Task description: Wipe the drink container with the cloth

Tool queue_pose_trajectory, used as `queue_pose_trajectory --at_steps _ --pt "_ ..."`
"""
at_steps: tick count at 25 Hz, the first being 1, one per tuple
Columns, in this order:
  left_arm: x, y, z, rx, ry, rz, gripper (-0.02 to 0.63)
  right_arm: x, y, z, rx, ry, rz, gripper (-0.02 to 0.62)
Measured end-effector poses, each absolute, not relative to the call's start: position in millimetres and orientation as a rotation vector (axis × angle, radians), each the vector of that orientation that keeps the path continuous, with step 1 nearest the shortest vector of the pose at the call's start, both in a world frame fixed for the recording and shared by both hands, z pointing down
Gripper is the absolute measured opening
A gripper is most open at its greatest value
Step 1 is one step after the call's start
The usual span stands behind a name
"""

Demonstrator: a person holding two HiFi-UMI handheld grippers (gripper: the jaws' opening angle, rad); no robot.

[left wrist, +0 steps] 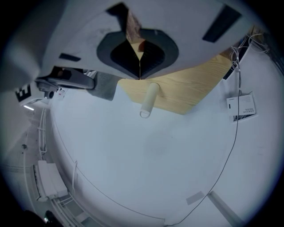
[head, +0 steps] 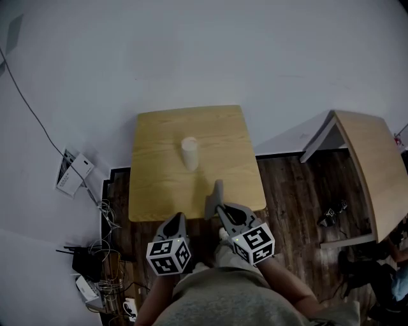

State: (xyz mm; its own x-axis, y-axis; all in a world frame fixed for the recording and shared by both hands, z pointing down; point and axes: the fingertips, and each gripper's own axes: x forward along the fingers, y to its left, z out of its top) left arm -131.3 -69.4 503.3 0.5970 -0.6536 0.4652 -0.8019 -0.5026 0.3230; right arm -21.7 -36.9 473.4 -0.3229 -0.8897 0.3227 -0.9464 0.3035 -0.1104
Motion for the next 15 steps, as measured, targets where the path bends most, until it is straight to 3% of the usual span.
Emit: queue_pose_trajectory --at_steps 15 --pt "-173 -7 509 2.341 -1.08 0.389 0.002 -71 28 475 1.753 -2.344 0.437 0.008"
